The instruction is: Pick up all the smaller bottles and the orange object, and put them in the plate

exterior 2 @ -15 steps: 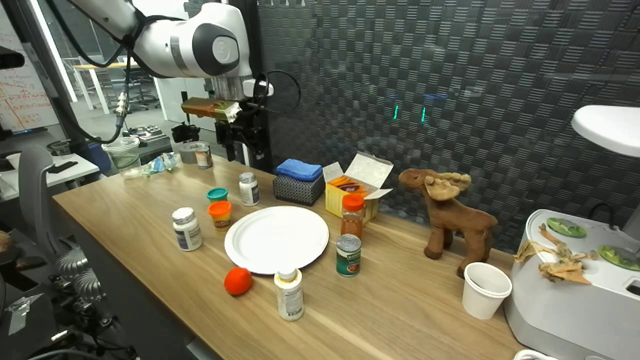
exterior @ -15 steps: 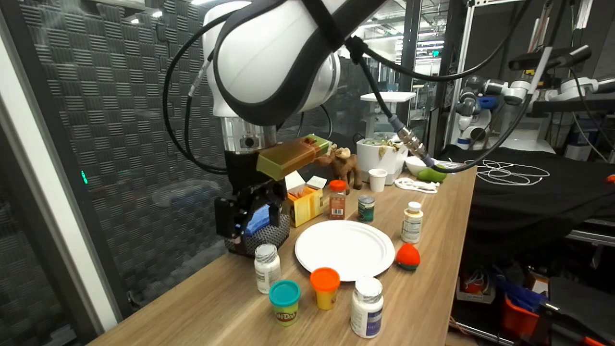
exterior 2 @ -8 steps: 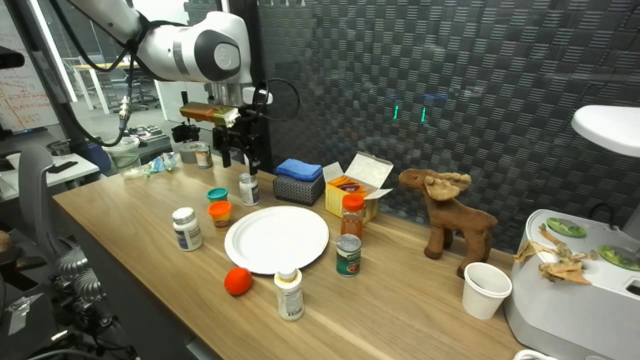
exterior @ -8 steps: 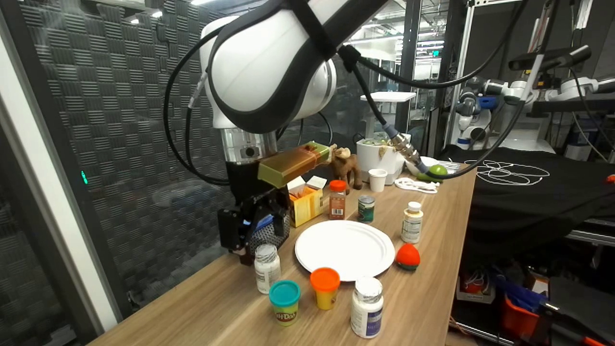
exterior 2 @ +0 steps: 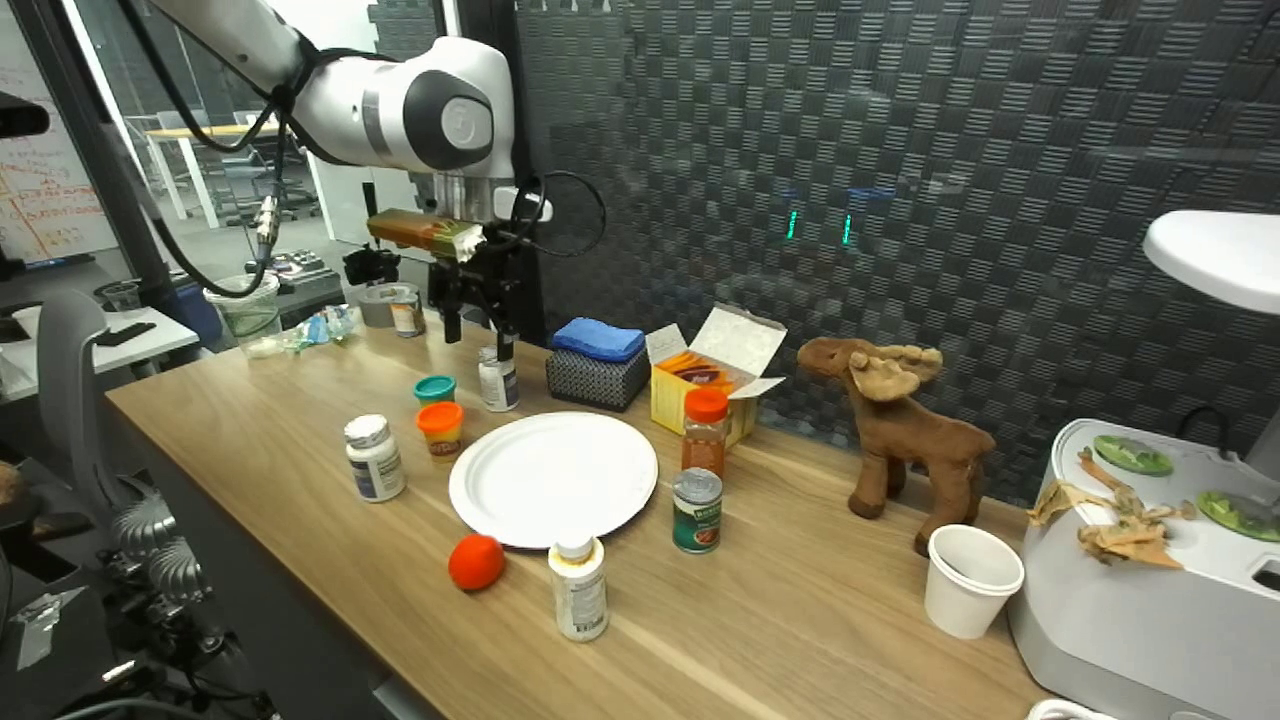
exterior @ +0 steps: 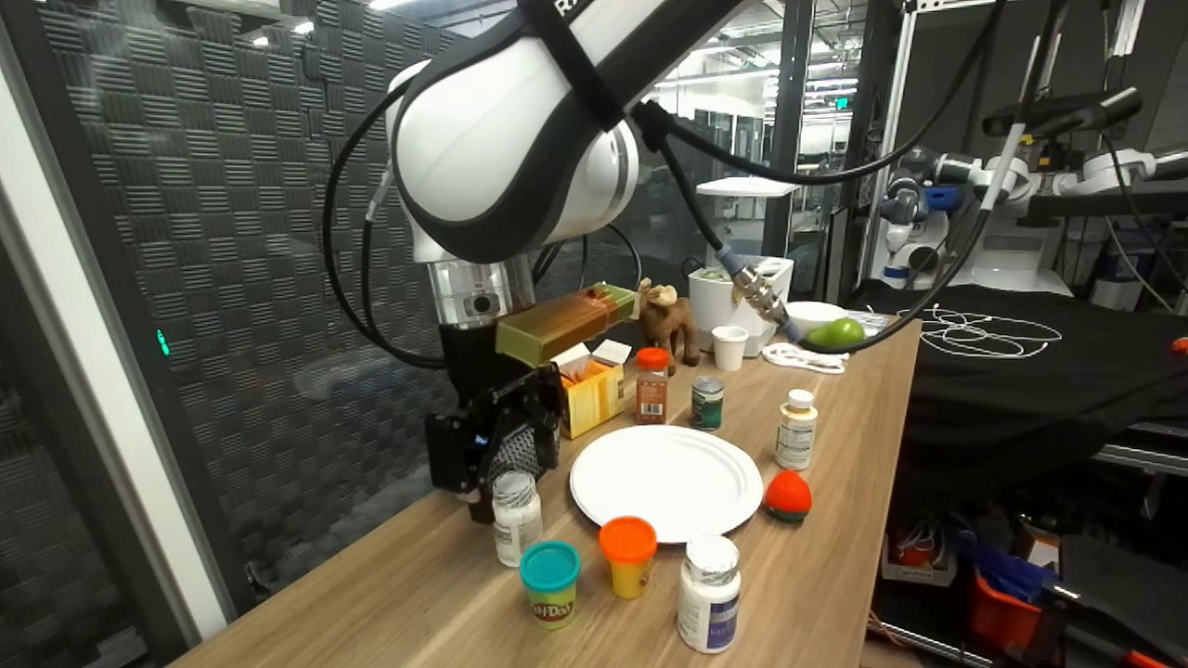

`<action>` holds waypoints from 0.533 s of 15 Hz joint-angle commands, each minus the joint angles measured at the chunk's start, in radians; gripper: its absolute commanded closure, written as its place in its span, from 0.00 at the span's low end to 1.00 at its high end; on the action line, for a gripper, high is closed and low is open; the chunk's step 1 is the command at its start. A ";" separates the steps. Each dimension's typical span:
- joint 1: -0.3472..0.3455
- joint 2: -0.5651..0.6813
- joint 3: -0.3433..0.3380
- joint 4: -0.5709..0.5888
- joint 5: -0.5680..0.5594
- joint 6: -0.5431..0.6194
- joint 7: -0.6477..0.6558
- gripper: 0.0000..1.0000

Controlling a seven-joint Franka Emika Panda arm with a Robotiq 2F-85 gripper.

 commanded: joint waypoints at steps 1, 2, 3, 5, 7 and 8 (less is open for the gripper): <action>0.005 0.052 -0.015 0.089 0.022 -0.056 -0.016 0.00; 0.007 0.060 -0.020 0.098 0.017 -0.066 -0.010 0.00; 0.009 0.066 -0.025 0.107 0.013 -0.073 -0.004 0.25; 0.011 0.075 -0.029 0.123 0.012 -0.079 -0.003 0.34; 0.014 0.080 -0.034 0.133 0.007 -0.075 0.002 0.51; 0.014 0.079 -0.034 0.134 0.008 -0.072 0.002 0.58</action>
